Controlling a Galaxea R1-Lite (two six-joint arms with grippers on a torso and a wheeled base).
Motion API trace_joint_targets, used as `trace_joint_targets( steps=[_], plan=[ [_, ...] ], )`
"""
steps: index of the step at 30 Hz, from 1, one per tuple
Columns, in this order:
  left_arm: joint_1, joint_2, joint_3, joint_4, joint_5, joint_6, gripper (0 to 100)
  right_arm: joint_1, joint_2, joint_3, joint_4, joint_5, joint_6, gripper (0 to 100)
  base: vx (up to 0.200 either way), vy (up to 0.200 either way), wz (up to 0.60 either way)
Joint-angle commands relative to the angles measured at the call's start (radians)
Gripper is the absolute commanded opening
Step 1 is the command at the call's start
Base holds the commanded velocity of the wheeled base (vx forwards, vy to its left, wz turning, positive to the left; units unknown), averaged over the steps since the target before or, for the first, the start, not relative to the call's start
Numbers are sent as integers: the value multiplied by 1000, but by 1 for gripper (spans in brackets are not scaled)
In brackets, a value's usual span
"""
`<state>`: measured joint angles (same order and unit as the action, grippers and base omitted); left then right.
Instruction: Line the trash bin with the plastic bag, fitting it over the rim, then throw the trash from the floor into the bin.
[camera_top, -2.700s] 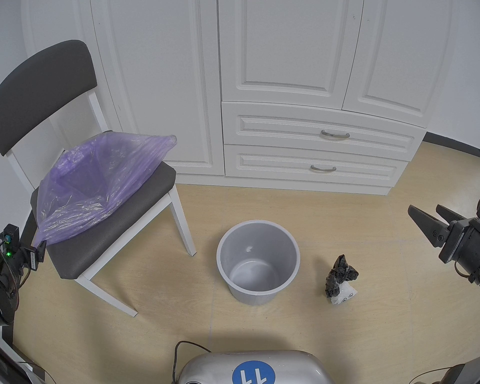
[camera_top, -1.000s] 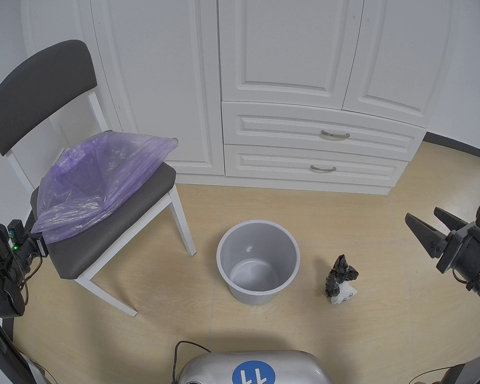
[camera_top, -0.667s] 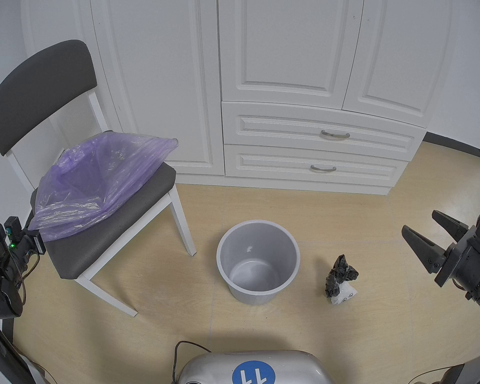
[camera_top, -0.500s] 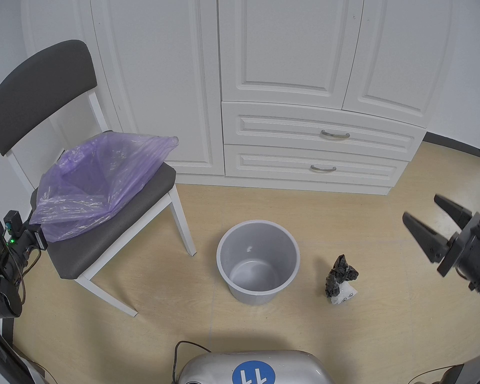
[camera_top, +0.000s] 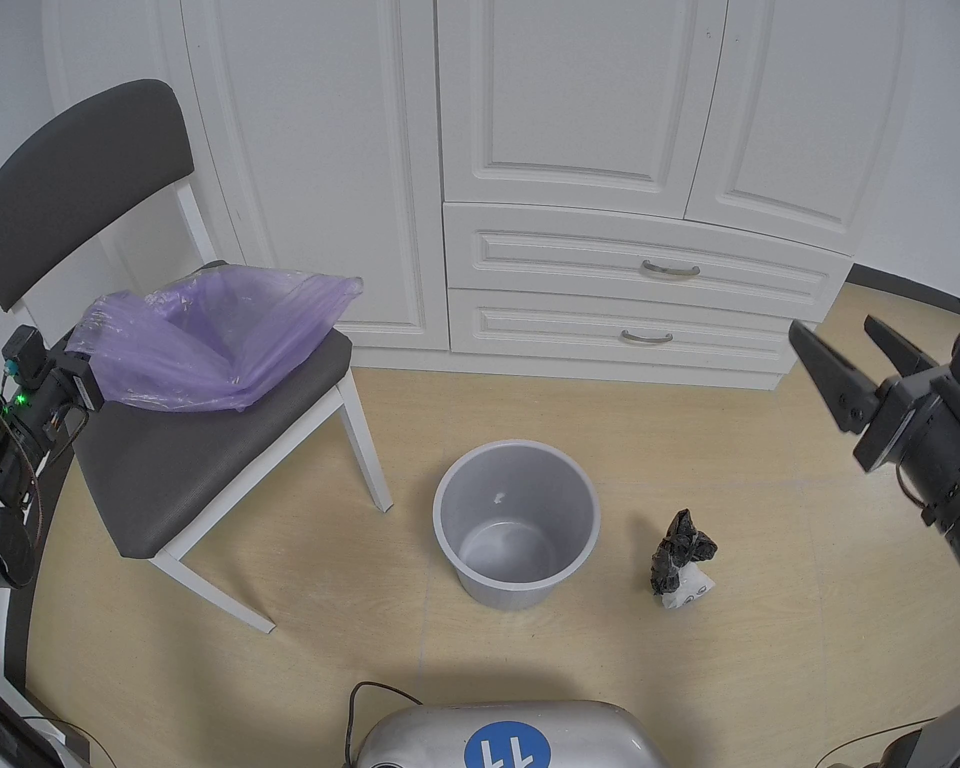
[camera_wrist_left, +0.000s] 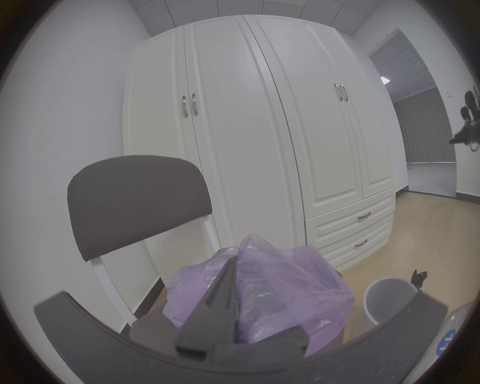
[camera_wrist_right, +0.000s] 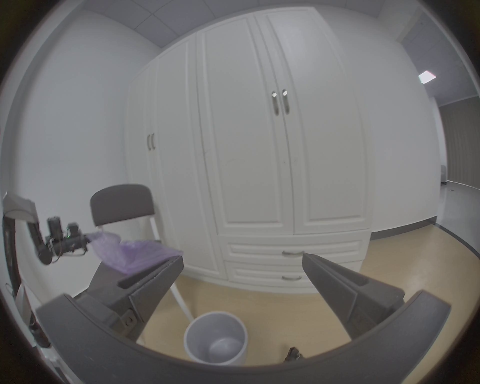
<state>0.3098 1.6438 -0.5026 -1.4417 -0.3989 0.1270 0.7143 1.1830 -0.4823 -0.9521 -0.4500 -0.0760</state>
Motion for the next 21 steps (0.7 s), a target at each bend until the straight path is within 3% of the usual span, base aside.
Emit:
trace_joint_targets(
  steps=[1, 5, 7, 8, 10, 12, 21],
  plan=[
    [-86, -168, 4, 109, 8, 0, 0, 96, 46, 80, -19, -10, -1, 100, 0, 0, 0],
    [-107, -242, 10, 211, 9, 2, 0, 120, 113, 85, -54, -12, 5, 100, 0, 0, 0],
    [-109, -280, 10, 253, 8, 0, 0, 174, 155, 96, -128, -26, 4, 100, 0, 0, 0],
    [-109, -299, 10, 271, 8, 0, 0, 226, 187, 113, -198, -67, -4, 100, 0, 0, 0],
    [-109, -317, 12, 276, 9, 2, 0, 257, 224, 130, -257, -130, -24, 100, 0, 0, 0],
    [-109, -329, 13, 276, 9, 2, 0, 258, 253, 139, -301, -161, -50, 100, 0, 0, 0],
    [-123, -332, 18, 274, 9, 2, 0, 260, 316, 145, -392, -167, -56, 100, 0, 0, 0]
  ],
)
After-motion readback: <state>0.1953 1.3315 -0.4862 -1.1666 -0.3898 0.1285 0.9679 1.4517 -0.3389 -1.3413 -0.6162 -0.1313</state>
